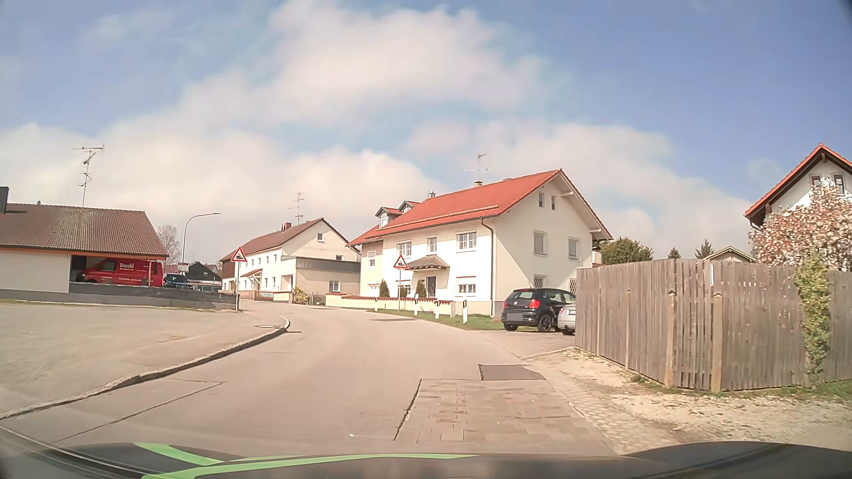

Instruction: Follow the waypoints while adhering to traffic rules and regulations

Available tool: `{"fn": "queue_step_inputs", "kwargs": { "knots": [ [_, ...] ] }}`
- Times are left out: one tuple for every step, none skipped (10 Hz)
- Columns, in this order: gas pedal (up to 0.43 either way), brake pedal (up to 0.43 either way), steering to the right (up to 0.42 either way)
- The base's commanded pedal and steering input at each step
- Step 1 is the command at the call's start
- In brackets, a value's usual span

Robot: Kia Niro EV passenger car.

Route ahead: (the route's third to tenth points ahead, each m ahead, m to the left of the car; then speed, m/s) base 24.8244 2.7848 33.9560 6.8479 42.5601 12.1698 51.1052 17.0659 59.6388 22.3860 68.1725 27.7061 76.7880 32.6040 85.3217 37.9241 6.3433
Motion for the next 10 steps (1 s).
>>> {"fn": "queue_step_inputs", "kwargs": {
  "knots": [
    [0.299, 0.000, -0.021],
    [0.299, 0.000, -0.014],
    [0.299, 0.000, -0.014],
    [0.299, 0.000, -0.012],
    [0.299, 0.000, -0.008],
    [0.299, 0.000, -0.006],
    [0.299, 0.000, -0.007],
    [0.299, 0.000, -0.009],
    [0.299, 0.000, -0.010],
    [0.299, 0.000, -0.011]
  ]
}}
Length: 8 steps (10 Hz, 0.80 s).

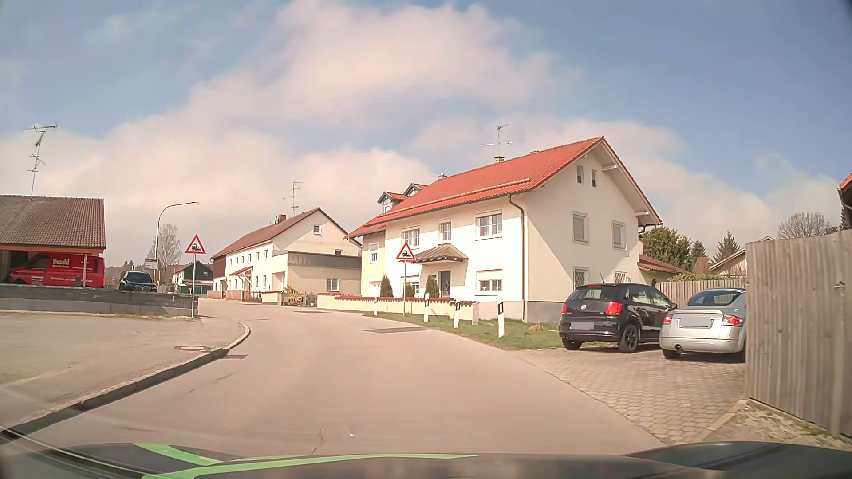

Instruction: Follow the waypoints while adhering to traffic rules and regulations

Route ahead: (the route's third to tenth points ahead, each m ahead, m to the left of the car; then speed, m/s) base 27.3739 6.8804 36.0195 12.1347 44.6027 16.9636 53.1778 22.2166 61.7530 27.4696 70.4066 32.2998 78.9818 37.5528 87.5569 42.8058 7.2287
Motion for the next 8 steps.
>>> {"fn": "queue_step_inputs", "kwargs": {
  "knots": [
    [0.299, 0.000, -0.011],
    [0.299, 0.000, -0.012],
    [0.299, 0.000, -0.014],
    [0.299, 0.000, -0.019],
    [0.299, 0.000, -0.028],
    [0.299, 0.000, -0.038],
    [0.299, 0.000, -0.048],
    [0.299, 0.000, -0.060]
  ]
}}
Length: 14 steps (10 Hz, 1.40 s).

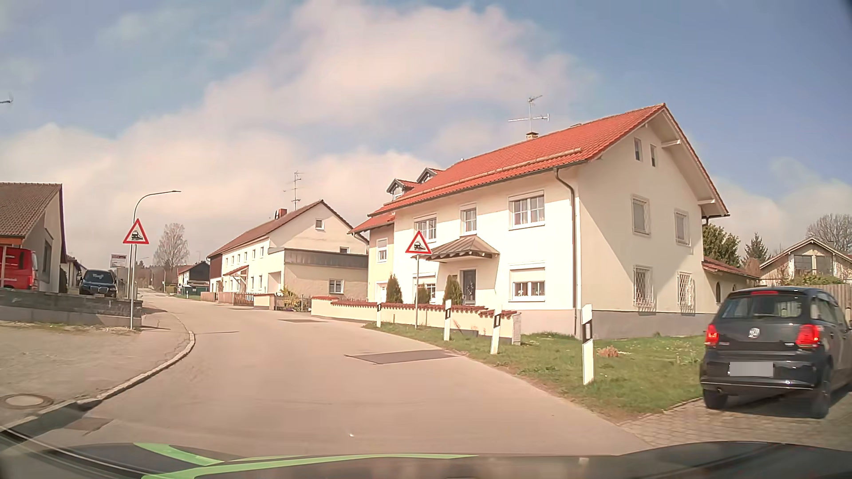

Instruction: Follow the waypoints while adhering to traffic rules and regulations

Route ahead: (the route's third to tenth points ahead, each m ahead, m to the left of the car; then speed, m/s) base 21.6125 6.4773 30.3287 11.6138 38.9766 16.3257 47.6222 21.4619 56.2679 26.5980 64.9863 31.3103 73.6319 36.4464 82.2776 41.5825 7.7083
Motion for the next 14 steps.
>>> {"fn": "queue_step_inputs", "kwargs": {
  "knots": [
    [0.299, 0.000, -0.068],
    [0.299, 0.000, -0.071],
    [0.299, 0.000, -0.074],
    [0.299, 0.000, -0.078],
    [0.299, 0.000, -0.083],
    [0.299, 0.000, -0.090],
    [0.299, 0.000, -0.095],
    [0.299, 0.000, -0.098],
    [0.299, 0.000, -0.102],
    [0.299, 0.000, -0.108],
    [0.287, 0.000, -0.113],
    [0.287, 0.000, -0.119],
    [0.287, 0.000, -0.125],
    [0.280, 0.000, -0.130]
  ]
}}
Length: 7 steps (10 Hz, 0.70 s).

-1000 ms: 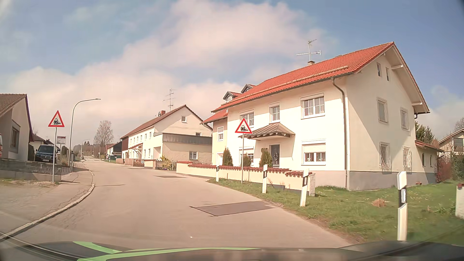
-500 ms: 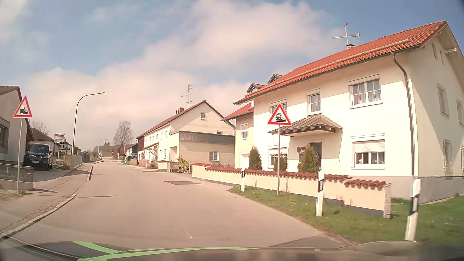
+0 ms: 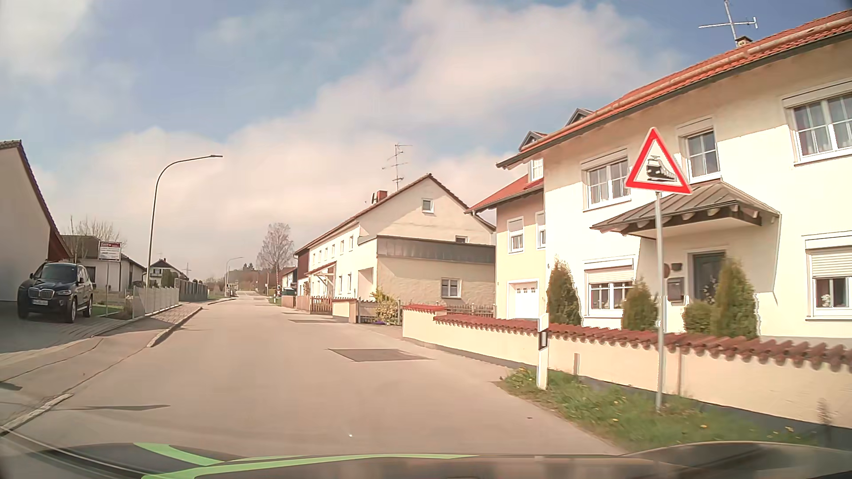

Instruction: Follow the waypoints while adhering to traffic rules and regulations

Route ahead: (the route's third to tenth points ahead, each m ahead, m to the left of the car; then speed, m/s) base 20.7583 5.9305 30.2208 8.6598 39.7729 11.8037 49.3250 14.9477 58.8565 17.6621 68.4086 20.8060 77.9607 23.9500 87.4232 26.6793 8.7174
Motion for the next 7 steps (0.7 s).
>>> {"fn": "queue_step_inputs", "kwargs": {
  "knots": [
    [0.280, 0.000, -0.131],
    [0.280, 0.000, -0.131],
    [0.280, 0.000, -0.131],
    [0.280, 0.000, -0.130],
    [0.280, 0.000, -0.126],
    [0.280, 0.000, -0.120],
    [0.280, 0.000, -0.114]
  ]
}}
